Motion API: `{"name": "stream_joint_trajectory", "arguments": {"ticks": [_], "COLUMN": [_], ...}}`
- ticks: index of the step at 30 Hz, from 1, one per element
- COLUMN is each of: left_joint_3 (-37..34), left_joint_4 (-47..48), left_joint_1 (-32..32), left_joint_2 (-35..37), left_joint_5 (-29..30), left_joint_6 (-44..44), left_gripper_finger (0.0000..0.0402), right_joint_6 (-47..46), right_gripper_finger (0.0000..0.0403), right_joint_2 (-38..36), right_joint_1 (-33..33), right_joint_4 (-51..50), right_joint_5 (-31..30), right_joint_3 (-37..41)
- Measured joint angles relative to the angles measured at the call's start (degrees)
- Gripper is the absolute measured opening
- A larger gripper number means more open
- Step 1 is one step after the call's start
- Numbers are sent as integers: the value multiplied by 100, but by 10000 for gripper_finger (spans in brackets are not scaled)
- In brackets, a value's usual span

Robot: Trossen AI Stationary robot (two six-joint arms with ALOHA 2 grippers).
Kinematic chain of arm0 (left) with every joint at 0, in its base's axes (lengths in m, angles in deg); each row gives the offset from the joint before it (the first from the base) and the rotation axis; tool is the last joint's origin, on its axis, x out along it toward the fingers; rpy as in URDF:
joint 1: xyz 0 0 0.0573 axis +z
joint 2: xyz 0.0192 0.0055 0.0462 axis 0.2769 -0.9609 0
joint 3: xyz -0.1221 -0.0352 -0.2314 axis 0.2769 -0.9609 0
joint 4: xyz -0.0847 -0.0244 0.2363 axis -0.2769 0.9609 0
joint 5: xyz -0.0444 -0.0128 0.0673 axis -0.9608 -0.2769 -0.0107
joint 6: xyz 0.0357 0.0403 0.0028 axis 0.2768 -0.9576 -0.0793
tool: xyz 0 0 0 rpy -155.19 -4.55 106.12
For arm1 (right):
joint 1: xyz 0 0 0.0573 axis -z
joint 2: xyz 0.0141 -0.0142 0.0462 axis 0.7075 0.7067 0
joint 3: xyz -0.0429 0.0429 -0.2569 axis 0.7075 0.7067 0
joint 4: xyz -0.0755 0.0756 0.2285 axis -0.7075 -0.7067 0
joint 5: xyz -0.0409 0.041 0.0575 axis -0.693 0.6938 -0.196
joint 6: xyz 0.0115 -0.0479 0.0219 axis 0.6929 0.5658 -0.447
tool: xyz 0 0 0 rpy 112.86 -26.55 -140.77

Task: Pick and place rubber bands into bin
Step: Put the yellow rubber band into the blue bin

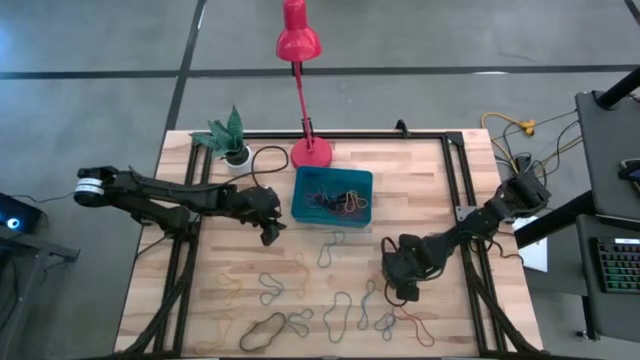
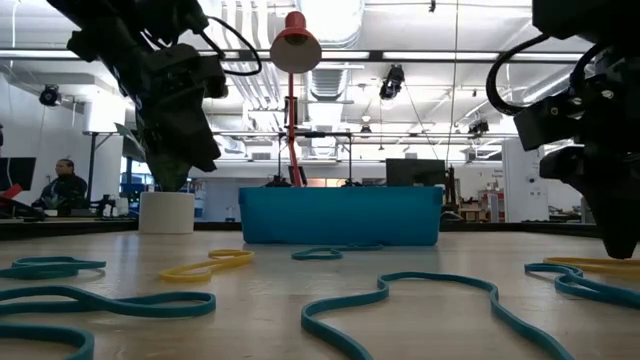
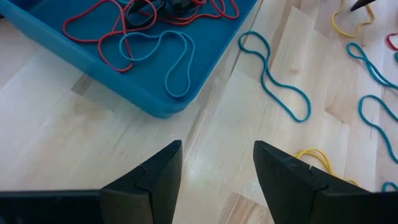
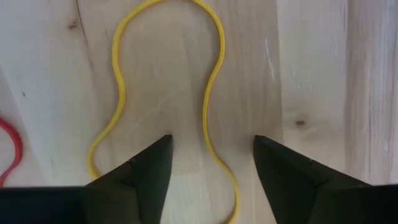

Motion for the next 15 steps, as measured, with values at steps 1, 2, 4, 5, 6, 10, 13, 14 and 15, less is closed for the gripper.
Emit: {"name": "stream_joint_trajectory", "arguments": {"ticks": [1, 2, 4, 5, 6, 10, 13, 14, 15], "left_joint_3": [0, 0, 0, 0, 0, 0, 0, 0, 0], "left_joint_4": [1, 1, 1, 1, 1, -2, 1, 1, 0], "left_joint_1": [0, -1, 0, -2, 0, 0, -2, 1, 1], "left_joint_2": [0, 0, 0, 0, 0, 0, 0, 0, 0], "left_joint_5": [0, 0, 0, 0, 0, 0, 0, 0, 2], "left_joint_6": [0, 0, 0, 0, 0, 0, 0, 0, 0], "left_gripper_finger": [183, 183, 183, 183, 183, 183, 183, 183, 183], "right_joint_6": [30, 74, 179, 254, 325, 367, 365, 356, 346], "right_gripper_finger": [195, 183, 156, 143, 129, 82, 57, 50, 45], "right_joint_2": [0, 0, 0, 0, 0, 2, 2, 2, 4], "right_joint_1": [0, 2, 7, 7, 7, 4, 2, 0, 0], "right_joint_4": [27, 50, 73, 87, 99, 137, 227, 239, 254], "right_joint_5": [-9, -15, -15, -13, -15, -21, -19, -19, -17], "right_joint_3": [12, 21, 34, 43, 50, 98, 137, 140, 145]}}
